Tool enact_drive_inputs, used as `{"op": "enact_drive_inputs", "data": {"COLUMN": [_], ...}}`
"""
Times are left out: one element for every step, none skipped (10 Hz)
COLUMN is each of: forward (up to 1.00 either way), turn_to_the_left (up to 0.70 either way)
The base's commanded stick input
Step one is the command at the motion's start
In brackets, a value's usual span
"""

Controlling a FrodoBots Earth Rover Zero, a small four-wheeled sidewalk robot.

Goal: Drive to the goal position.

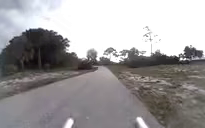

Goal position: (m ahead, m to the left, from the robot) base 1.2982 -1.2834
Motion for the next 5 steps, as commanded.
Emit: {"op": "enact_drive_inputs", "data": {"forward": [0.85, 0.85, 0.85, 0.85, 0.85], "turn_to_the_left": [0.0, 0.0, 0.0, 0.0, 0.0]}}
